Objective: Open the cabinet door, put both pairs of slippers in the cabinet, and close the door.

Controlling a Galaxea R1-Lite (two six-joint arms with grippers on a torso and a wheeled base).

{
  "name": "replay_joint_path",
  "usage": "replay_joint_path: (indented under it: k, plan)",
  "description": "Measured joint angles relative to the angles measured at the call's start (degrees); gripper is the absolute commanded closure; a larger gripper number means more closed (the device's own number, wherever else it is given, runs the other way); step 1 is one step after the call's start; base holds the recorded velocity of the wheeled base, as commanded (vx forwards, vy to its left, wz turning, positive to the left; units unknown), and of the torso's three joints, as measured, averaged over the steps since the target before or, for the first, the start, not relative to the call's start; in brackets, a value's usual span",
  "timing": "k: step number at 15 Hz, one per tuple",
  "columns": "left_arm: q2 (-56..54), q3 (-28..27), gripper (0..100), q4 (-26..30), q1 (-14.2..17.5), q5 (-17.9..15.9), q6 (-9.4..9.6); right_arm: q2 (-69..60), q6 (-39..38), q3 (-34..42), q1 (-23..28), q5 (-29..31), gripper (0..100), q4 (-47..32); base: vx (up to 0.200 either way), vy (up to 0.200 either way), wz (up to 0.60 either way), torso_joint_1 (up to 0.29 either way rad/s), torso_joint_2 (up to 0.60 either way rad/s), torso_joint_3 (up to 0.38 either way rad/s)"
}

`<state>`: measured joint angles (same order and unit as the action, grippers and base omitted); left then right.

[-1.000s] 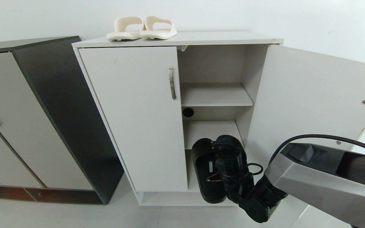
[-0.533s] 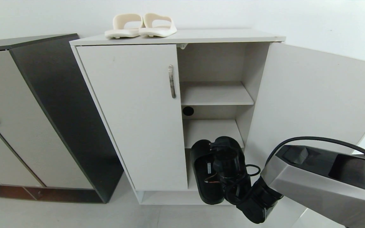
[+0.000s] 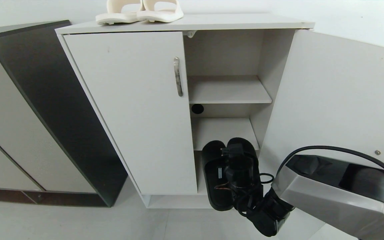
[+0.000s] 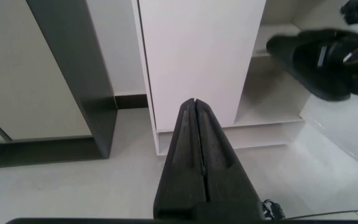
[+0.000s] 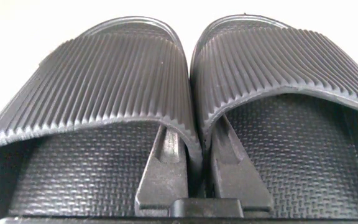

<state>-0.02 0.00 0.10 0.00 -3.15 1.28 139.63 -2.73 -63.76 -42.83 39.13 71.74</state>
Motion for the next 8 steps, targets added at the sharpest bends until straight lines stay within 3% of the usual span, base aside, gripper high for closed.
replay_joint_path:
  k: [2,4,8]
  plan:
    - [-0.02,0.0,100,0.0,0.0,0.0,0.02,0.63,5.92,0.94,-0.11,0.22,100,9.33,0.0,0.0,0.0,0.0,0.0,0.0]
    - [0.0,0.0,100,0.0,0.0,-0.02,-0.02,2.12,7.07,1.46,-0.09,0.17,100,10.89,0.0,0.0,0.0,0.0,0.0,0.0]
    - [0.02,0.0,100,0.0,0.0,-0.02,0.2,3.5,7.08,1.08,0.16,0.09,100,11.24,0.2,0.0,0.0,0.005,0.0,0.004]
